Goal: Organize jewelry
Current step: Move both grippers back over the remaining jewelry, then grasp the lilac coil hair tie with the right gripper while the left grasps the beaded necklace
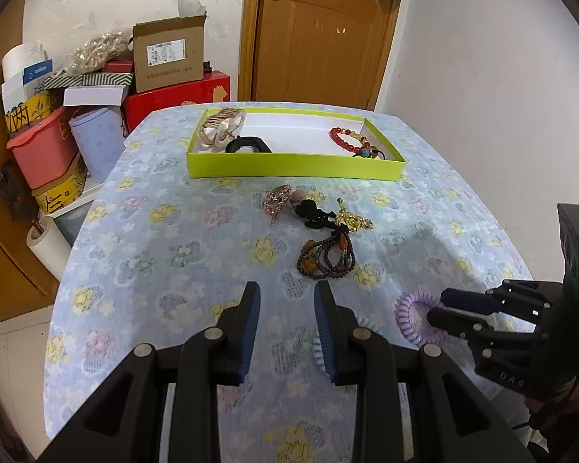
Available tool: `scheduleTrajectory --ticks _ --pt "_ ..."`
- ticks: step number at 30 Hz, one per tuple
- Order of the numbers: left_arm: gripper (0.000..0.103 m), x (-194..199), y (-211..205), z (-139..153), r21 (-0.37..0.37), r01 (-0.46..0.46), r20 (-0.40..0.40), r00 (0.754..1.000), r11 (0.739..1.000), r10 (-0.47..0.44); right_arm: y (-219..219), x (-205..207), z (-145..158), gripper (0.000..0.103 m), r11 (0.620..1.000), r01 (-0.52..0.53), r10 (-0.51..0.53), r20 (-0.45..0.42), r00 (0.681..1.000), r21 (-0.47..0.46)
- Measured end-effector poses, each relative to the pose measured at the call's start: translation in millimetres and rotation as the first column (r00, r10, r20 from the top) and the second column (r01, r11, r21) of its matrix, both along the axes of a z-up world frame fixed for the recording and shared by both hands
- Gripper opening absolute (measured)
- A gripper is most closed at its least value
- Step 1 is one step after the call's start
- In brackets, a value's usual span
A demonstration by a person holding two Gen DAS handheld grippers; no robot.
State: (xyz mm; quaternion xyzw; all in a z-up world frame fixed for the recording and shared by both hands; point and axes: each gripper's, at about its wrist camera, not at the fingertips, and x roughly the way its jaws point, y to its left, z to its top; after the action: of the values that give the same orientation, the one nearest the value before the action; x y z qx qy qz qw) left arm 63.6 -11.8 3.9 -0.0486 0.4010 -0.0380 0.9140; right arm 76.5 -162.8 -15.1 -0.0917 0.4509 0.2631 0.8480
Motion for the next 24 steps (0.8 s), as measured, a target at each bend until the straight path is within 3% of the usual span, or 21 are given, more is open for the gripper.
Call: scheduleTrajectory --ticks 3,6,16,24 --pt "0.035 6.9 -1.1 -2.6 -0.007 0.010 -0.004 1.000 1.000 -0.010 3.3 -2.3 -1.2 0.025 0.999 -0.015 0.016 0.033 0.999 -0.034" --pt "0.036 15.5 -2.7 -5.1 -0.017 0.023 -0.006 1.000 1.000 -0.023 2.6 -1.6 -2.0 0.011 0.999 -0.013 0.015 0.052 0.999 -0.047" --pt "0.043 47.1 -23.3 -16.7 -0.028 0.104 -0.024 0.994 0.994 -0.105 -24.6 14.7 -2.5 0.009 0.998 0.069 -0.069 0.042 0.997 0.002" --pt "0.043 76.6 -49.4 -25.8 0.014 0.174 -0.045 0.984 0.985 -0.174 -36.8 24.2 -2.4 0.009 0.996 0.084 -0.085 0.032 0.996 0.023"
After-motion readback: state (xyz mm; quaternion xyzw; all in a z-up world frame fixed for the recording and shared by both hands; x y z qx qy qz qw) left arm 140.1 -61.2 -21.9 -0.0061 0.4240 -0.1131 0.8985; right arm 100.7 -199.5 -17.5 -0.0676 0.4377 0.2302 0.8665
